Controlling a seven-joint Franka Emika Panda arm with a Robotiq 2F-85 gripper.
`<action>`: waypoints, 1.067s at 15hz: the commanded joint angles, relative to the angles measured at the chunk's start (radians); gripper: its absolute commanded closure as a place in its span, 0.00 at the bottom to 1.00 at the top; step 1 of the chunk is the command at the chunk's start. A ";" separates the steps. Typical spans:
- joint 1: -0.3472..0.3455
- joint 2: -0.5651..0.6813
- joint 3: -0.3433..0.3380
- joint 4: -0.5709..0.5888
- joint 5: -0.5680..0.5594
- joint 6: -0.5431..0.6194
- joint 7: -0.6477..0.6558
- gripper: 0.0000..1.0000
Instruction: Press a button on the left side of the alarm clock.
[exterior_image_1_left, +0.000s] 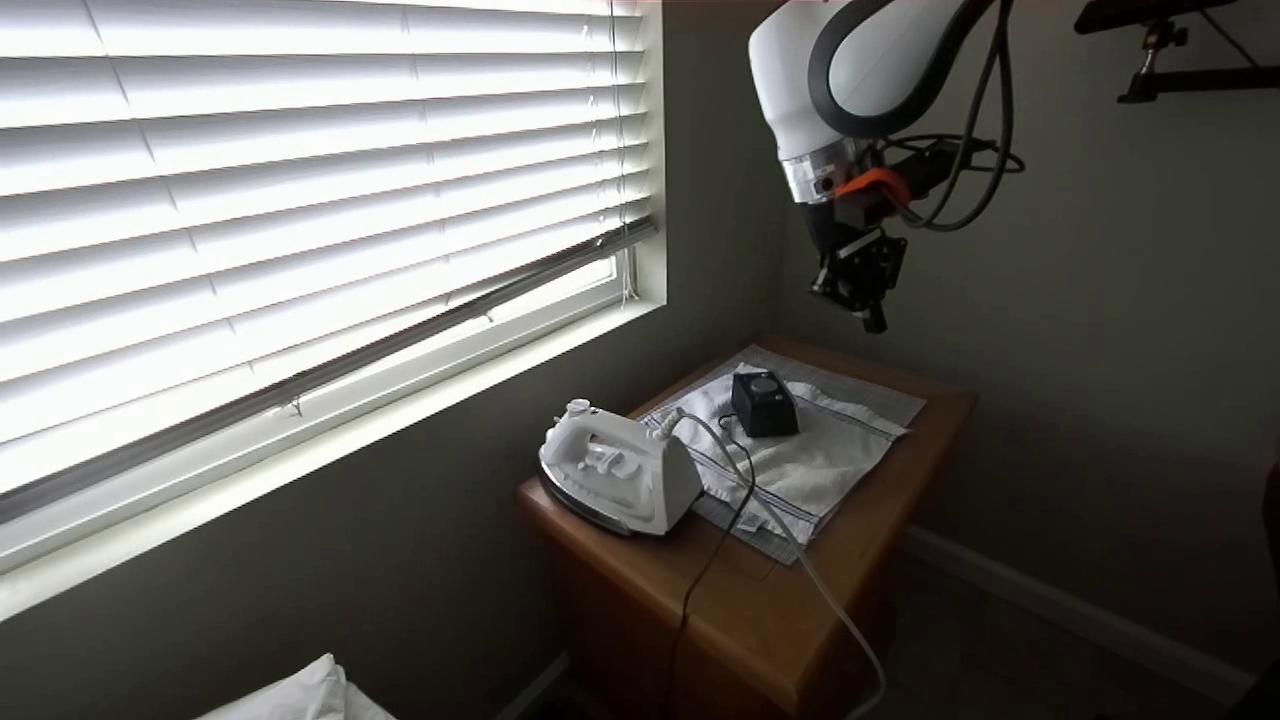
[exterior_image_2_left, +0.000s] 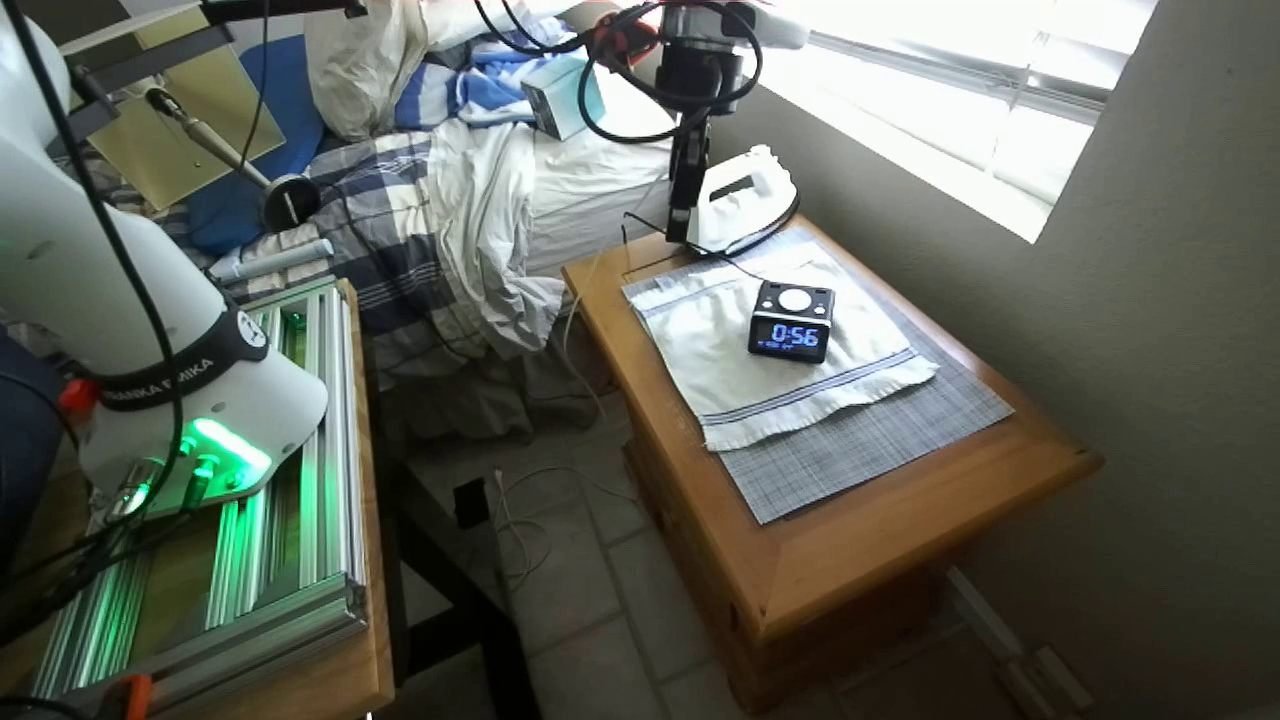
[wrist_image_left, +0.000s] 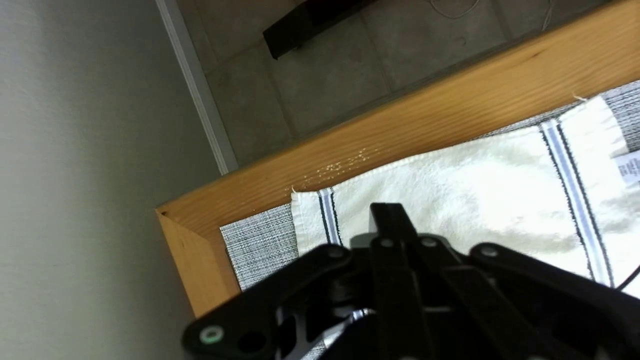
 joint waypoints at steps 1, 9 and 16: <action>0.023 -0.002 -0.023 0.001 0.008 -0.001 -0.007 0.99; 0.018 0.085 -0.012 0.080 0.035 0.026 -0.061 1.00; 0.032 0.283 -0.013 0.225 0.139 0.076 -0.108 1.00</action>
